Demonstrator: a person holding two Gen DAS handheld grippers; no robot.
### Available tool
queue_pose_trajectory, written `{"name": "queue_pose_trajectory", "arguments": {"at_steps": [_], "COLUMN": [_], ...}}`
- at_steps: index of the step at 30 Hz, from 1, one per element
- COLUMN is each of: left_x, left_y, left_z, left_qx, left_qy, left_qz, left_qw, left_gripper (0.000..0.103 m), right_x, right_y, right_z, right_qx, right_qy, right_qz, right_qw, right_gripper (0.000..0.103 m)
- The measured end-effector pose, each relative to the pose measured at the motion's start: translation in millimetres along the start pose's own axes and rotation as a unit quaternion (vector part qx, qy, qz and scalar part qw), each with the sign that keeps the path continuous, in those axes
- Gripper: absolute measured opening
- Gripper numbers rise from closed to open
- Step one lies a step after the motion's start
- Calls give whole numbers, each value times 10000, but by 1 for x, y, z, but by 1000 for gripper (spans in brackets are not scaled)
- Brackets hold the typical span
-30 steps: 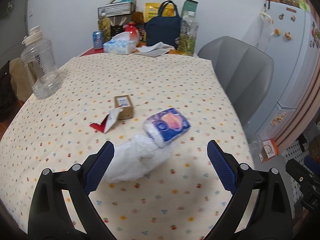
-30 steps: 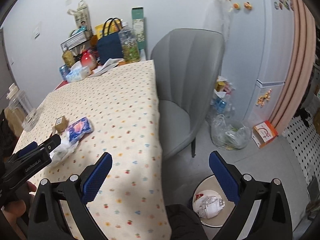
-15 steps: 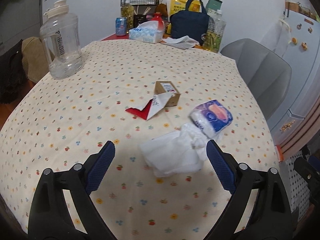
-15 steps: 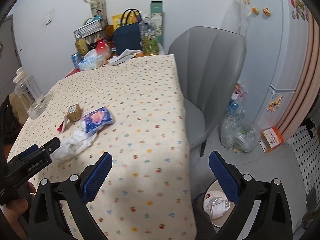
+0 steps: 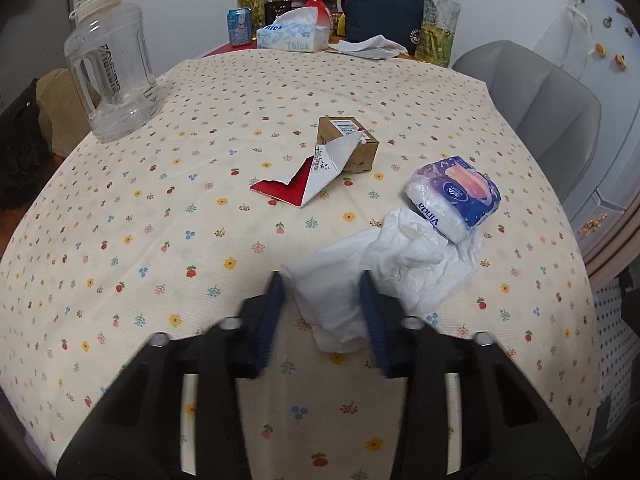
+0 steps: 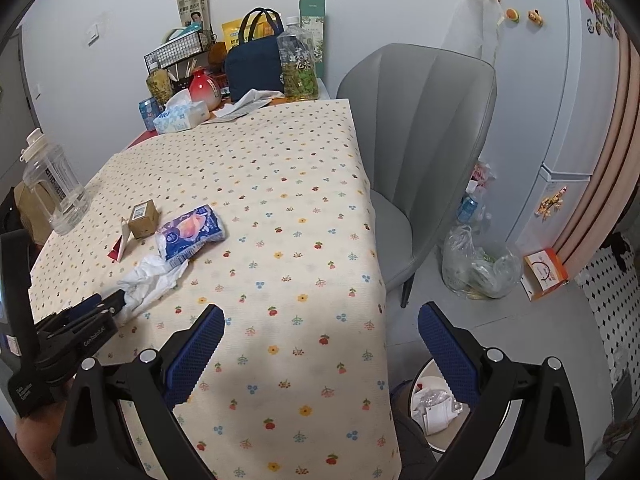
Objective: Collect trash
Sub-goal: 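Close the left tool on the white plastic bag, then grasp the blue tissue pack with the right tool while the left tool holds the bag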
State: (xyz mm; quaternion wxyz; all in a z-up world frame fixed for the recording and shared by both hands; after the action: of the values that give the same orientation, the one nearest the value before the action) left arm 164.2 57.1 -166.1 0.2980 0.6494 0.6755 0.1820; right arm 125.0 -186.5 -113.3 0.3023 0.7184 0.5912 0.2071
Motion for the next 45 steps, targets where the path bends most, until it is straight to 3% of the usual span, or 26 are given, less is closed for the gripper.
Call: {"name": "queue_pose_trajectory", "arguments": {"at_steps": [3, 14, 22, 45], "left_x": [2, 38, 73, 97], "left_y": [1, 24, 33, 43], "left_z": [-1, -36, -45, -1], "left_qx": [9, -570, -778, -517], "left_qy": [26, 226, 468, 526], "left_qz": [-37, -491, -823, -984], "left_qw": [10000, 9969, 9925, 9924], "left_gripper": [3, 2, 2, 2], "right_x": [4, 31, 58, 139], "right_y": [1, 9, 15, 28], "right_z": [1, 4, 4, 44], "right_qx": [7, -30, -60, 180], "right_qy": [55, 251, 391, 649], "right_qz": [-17, -192, -379, -1002], "right_qw": [10000, 9995, 9985, 9927], "right_gripper": [95, 95, 95, 95]}}
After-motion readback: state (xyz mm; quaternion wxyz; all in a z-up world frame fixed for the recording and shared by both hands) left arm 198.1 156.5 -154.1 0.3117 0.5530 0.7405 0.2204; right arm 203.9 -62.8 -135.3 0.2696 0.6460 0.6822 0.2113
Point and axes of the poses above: each gripper's, at about its wrist camera, not at the fingertips, and z roughly the way its jaws point, x to its left, y to its top, the point moved 9 cm from there along z, roughly the way its jaws point, and after that the axes turned 11 degrees about -y, right-handed, at the moved point
